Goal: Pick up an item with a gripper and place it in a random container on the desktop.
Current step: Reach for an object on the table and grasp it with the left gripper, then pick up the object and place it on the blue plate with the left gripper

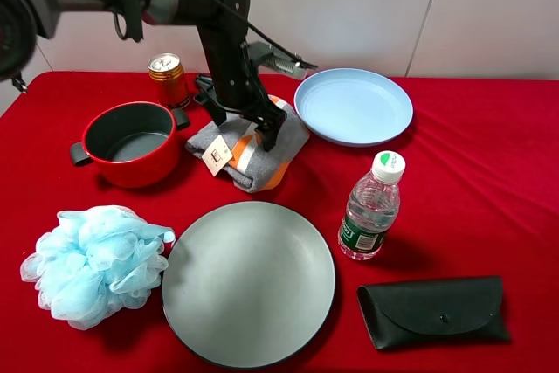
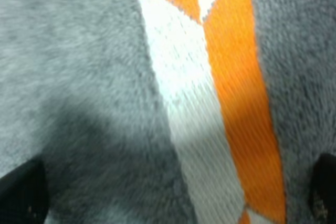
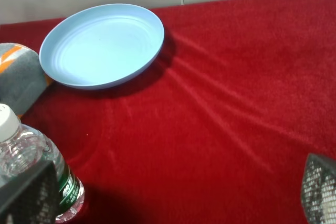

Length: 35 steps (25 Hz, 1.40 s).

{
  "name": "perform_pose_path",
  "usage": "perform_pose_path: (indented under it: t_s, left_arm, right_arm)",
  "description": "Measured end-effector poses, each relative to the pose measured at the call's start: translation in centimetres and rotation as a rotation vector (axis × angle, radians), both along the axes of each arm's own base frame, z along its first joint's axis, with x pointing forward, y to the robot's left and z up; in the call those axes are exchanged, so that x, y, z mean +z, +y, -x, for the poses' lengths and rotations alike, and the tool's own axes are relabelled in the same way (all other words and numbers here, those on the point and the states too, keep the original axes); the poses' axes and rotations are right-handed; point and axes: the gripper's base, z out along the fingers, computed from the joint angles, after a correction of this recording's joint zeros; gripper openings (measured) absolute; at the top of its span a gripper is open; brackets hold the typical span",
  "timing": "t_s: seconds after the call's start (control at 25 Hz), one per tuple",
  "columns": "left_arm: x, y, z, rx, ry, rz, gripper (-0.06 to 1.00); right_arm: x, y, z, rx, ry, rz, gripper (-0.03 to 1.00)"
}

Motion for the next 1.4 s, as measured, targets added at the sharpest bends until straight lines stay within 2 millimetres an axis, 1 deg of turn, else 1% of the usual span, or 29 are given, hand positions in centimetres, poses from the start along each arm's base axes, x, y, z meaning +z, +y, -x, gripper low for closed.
perform_pose_path:
  t_s: [0.16, 0.28, 0.36, 0.4, 0.56, 0.6, 0.68, 0.72, 1.32, 1.4]
  left_arm:
    - [-0.85, -0.1, -0.02, 0.004, 0.014, 0.002, 0.98]
    - [-1.09, -0.14, -0.06, 0.005, 0.016, 0.003, 0.92]
    - [-1.09, -0.16, -0.08, 0.005, 0.015, 0.004, 0.85]
    - [-1.09, -0.16, -0.08, 0.005, 0.015, 0.004, 0.79]
    - [-1.01, -0.32, -0.04, 0.002, 0.014, 0.004, 0.51]
    - [-1.01, -0.31, -0.03, 0.002, 0.015, 0.004, 0.45]
    - [-1.01, -0.3, -0.02, 0.002, 0.016, 0.003, 0.36]
    - [-0.99, -0.3, -0.02, 0.002, 0.017, 0.002, 0.34]
    - [-0.97, -0.28, 0.01, 0.002, 0.02, 0.0, 0.33]
    - [-0.68, -0.33, -0.09, 0.002, 0.02, 0.0, 0.33]
  right_arm:
    - [0.0, 0.0, 0.0, 0.0, 0.0, 0.0, 0.69]
    - [0.0, 0.0, 0.0, 0.0, 0.0, 0.0, 0.69]
    - [0.0, 0.0, 0.0, 0.0, 0.0, 0.0, 0.69]
    - [0.0, 0.0, 0.0, 0.0, 0.0, 0.0, 0.69]
    - [0.0, 0.01, 0.0, 0.001, 0.0, -0.001, 0.69]
    - [0.0, 0.01, 0.0, 0.001, 0.0, -0.001, 0.69]
    - [0.0, 0.01, 0.0, 0.001, 0.0, -0.001, 0.69]
    - [0.0, 0.01, 0.0, 0.001, 0.0, -0.001, 0.69]
    - [0.0, 0.01, 0.0, 0.001, 0.0, -0.001, 0.69]
    - [0.0, 0.01, 0.0, 0.001, 0.0, -0.001, 0.69]
